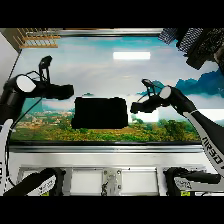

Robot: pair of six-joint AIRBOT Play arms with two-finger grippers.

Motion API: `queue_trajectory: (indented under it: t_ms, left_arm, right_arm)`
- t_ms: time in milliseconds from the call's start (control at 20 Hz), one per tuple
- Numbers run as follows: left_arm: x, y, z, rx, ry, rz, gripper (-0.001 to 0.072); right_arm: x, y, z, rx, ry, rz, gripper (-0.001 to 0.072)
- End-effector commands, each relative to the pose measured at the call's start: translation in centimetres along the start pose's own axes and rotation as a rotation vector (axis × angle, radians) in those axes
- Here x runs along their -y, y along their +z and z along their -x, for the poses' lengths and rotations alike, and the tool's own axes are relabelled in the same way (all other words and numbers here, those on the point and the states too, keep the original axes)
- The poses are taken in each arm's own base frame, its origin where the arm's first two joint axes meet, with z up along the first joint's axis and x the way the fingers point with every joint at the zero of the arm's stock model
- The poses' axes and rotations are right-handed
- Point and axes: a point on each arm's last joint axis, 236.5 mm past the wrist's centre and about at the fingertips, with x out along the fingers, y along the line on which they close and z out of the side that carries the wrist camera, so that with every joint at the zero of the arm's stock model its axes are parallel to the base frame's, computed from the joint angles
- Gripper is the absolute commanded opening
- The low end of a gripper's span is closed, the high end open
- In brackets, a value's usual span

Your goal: Fold the clothes and pants, and hang the long-sleeved shirts on hangers.

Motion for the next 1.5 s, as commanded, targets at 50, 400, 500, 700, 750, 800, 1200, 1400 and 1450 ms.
queue_trajectory:
  t_ms: [50, 400, 500, 700, 750, 800, 1200, 1400, 1450]
  left_arm:
    - [1.6, -2.6, -1.4, -0.044, -0.018, -0.037, 0.0008]
    - [1.6, -2.6, -1.4, -0.045, -0.019, -0.037, 0.0008]
    - [1.6, -2.6, -1.4, -0.046, -0.019, -0.036, 0.0008]
    - [1.6, -2.6, -1.4, -0.047, -0.020, -0.036, 0.0008]
    - [1.6, -2.6, -1.4, -0.048, -0.020, -0.036, 0.0008]
    - [1.6, -2.7, -1.4, -0.050, -0.020, -0.036, 0.0008]
    - [1.6, -2.7, -1.4, -0.050, -0.019, -0.035, 0.0008]
    - [1.6, -2.7, -1.4, -0.049, -0.020, -0.035, 0.0008]
    - [1.6, -2.7, -1.4, -0.049, -0.020, -0.035, 0.0008]
  right_arm:
    - [-0.8, -0.8, -3.0, 0.017, 0.193, -0.091, 0.0719]
    - [-8.3, 1.6, -7.7, 0.107, 0.397, -0.132, 0.0714]
    - [-9.8, 1.4, -8.6, 0.087, 0.407, -0.094, 0.0475]
    - [-10.3, 3.2, -7.0, 0.136, 0.394, 0.002, 0.0011]
    - [-9.1, 3.9, -5.8, 0.151, 0.354, 0.015, 0.0011]
    - [-6.7, 4.8, -4.1, 0.169, 0.278, 0.023, 0.0011]
    - [23.0, 3.4, 23.7, 0.566, -0.456, -0.425, 0.0012]
    - [30.7, -4.9, 30.6, 0.644, -0.552, -0.727, 0.0012]
    - [31.5, -6.9, 30.3, 0.616, -0.547, -0.787, 0.0012]
